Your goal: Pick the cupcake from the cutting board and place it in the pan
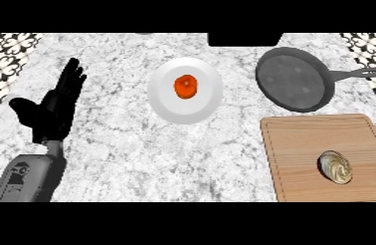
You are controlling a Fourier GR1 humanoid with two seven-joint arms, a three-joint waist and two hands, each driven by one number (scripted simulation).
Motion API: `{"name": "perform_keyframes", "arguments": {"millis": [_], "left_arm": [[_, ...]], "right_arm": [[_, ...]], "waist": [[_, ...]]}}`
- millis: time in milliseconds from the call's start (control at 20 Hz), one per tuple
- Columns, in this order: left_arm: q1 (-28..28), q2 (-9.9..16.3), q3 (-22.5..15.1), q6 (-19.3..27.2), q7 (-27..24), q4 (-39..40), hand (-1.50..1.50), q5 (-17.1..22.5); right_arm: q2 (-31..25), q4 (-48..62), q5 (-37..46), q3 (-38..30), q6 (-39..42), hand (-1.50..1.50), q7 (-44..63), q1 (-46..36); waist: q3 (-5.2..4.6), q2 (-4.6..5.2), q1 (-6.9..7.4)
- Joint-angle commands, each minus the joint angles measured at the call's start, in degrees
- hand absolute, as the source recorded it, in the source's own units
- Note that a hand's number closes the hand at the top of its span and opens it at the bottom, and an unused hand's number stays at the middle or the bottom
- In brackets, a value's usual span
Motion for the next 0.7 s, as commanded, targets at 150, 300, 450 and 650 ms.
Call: {"name": "perform_keyframes", "arguments": {"millis": [150, 300, 450, 650], "left_arm": [[0.87, -2.63, 0.89, -1.71, -6.54, 5.67, 0.0, -1.58], [3.77, -0.57, 1.47, -1.85, -0.72, -3.26, 0.0, -0.95], [-0.74, -3.05, -0.35, 0.19, 1.74, -1.14, 0.0, -3.29], [0.22, -2.9, 0.56, -0.14, 1.12, -0.9, 0.0, -3.49]], "right_arm": [[4.05, -0.43, 4.31, -1.6, 2.46, -1.5, 1.15, 1.2], [6.68, 4.1, 7.67, -0.27, 2.31, -1.5, 1.61, -0.7], [6.66, 8.88, 10.94, 0.54, 5.07, -1.5, 0.23, -5.86], [10.54, 4.17, 13.13, 4.38, 5.57, -1.5, 5.31, -7.27]], "waist": [[-0.01, 0.08, -0.04], [0.03, 0.0, 0.55], [0.04, 0.12, 0.58], [0.0, 0.06, 0.47]]}}
